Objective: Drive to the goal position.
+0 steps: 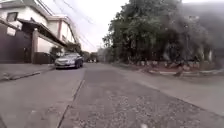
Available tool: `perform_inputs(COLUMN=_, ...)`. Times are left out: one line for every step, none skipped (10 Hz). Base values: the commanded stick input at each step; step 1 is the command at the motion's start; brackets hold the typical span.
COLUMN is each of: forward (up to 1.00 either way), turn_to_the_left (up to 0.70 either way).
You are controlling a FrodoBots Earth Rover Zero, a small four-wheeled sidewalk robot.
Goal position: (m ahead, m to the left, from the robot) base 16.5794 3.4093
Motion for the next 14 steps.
perform_inputs(forward=1.0, turn_to_the_left=0.01)
perform_inputs(forward=1.0, turn_to_the_left=0.01)
perform_inputs(forward=1.0, turn_to_the_left=0.01)
perform_inputs(forward=1.0, turn_to_the_left=0.01)
perform_inputs(forward=1.0, turn_to_the_left=0.01)
perform_inputs(forward=1.0, turn_to_the_left=0.01)
perform_inputs(forward=1.0, turn_to_the_left=0.01)
perform_inputs(forward=1.0, turn_to_the_left=0.01)
perform_inputs(forward=1.0, turn_to_the_left=0.01)
perform_inputs(forward=1.0, turn_to_the_left=0.01)
perform_inputs(forward=1.0, turn_to_the_left=0.01)
perform_inputs(forward=1.0, turn_to_the_left=0.01)
perform_inputs(forward=1.0, turn_to_the_left=0.01)
perform_inputs(forward=1.0, turn_to_the_left=0.01)
